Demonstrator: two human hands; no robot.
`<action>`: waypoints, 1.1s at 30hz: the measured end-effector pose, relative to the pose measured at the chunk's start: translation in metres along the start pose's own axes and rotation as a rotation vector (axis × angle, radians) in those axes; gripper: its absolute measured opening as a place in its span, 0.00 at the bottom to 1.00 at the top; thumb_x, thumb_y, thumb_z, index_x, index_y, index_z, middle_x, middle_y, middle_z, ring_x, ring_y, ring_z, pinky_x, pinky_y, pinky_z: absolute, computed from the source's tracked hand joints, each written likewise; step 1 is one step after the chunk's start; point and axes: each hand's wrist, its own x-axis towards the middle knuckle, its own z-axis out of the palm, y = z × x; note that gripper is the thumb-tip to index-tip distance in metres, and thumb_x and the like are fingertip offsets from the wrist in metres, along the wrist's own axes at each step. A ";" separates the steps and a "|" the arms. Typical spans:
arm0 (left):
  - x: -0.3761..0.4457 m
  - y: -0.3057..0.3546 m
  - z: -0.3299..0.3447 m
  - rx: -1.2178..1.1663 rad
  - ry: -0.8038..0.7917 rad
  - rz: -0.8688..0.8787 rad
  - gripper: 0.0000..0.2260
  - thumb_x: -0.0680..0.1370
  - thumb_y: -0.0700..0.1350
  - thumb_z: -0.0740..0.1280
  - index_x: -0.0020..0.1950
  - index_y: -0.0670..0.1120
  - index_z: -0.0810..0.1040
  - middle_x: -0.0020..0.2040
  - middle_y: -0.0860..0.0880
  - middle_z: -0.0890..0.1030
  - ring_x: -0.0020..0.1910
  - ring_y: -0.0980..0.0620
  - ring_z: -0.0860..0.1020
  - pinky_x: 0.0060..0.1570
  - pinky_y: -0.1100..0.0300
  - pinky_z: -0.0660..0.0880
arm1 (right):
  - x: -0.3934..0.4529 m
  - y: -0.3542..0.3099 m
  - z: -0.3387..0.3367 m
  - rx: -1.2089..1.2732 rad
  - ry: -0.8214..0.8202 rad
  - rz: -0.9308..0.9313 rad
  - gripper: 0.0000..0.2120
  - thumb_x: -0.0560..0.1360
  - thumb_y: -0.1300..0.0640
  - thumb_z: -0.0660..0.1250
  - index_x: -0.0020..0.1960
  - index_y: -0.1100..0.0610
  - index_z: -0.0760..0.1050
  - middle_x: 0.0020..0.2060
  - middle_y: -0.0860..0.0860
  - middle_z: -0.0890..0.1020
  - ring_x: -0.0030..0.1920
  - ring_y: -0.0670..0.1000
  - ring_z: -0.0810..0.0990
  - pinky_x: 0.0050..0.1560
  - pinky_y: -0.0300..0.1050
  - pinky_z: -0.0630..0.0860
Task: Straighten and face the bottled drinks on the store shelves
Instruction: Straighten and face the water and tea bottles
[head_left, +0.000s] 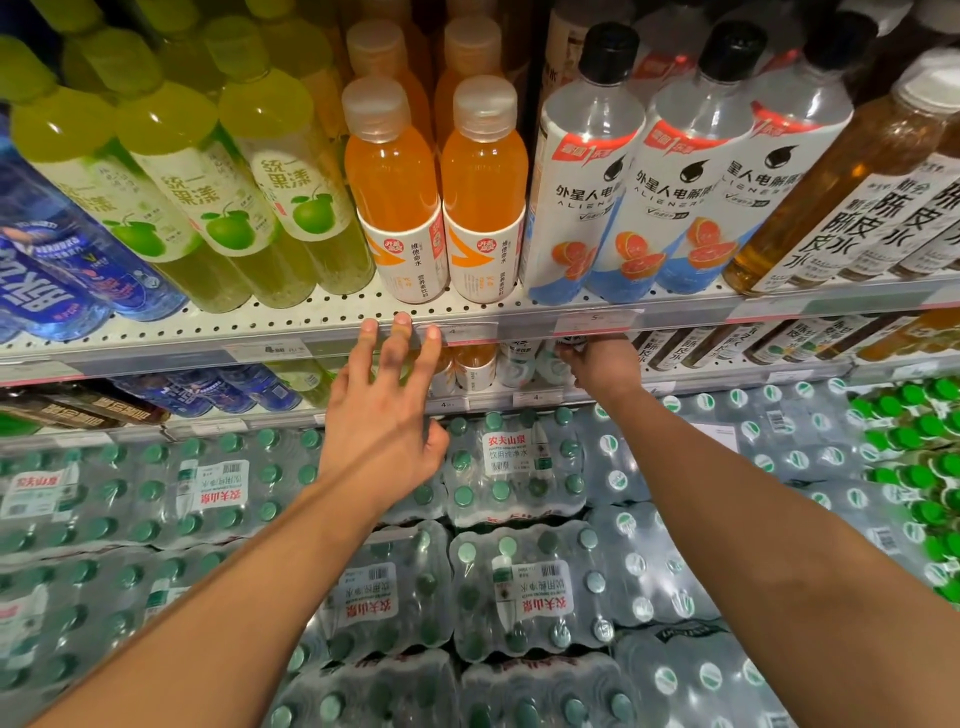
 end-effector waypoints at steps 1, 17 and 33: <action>0.000 -0.001 0.000 -0.001 -0.001 0.001 0.43 0.71 0.58 0.66 0.82 0.51 0.52 0.81 0.43 0.55 0.79 0.36 0.53 0.62 0.37 0.73 | 0.006 0.006 0.004 0.064 -0.012 -0.001 0.15 0.76 0.44 0.72 0.52 0.56 0.81 0.43 0.59 0.85 0.42 0.63 0.84 0.43 0.54 0.82; 0.000 0.006 -0.027 -0.018 -0.133 -0.019 0.40 0.75 0.58 0.66 0.82 0.53 0.52 0.82 0.44 0.50 0.81 0.38 0.48 0.71 0.37 0.66 | -0.088 0.026 -0.043 0.202 -0.279 -0.115 0.39 0.76 0.52 0.74 0.81 0.50 0.58 0.43 0.49 0.84 0.45 0.52 0.83 0.50 0.49 0.79; -0.076 0.054 -0.137 -0.488 -0.153 -0.170 0.19 0.80 0.57 0.65 0.68 0.51 0.78 0.59 0.51 0.84 0.55 0.48 0.82 0.56 0.53 0.78 | -0.207 0.004 -0.176 0.356 -0.372 -0.325 0.18 0.78 0.51 0.72 0.66 0.50 0.75 0.38 0.49 0.85 0.43 0.48 0.85 0.53 0.56 0.81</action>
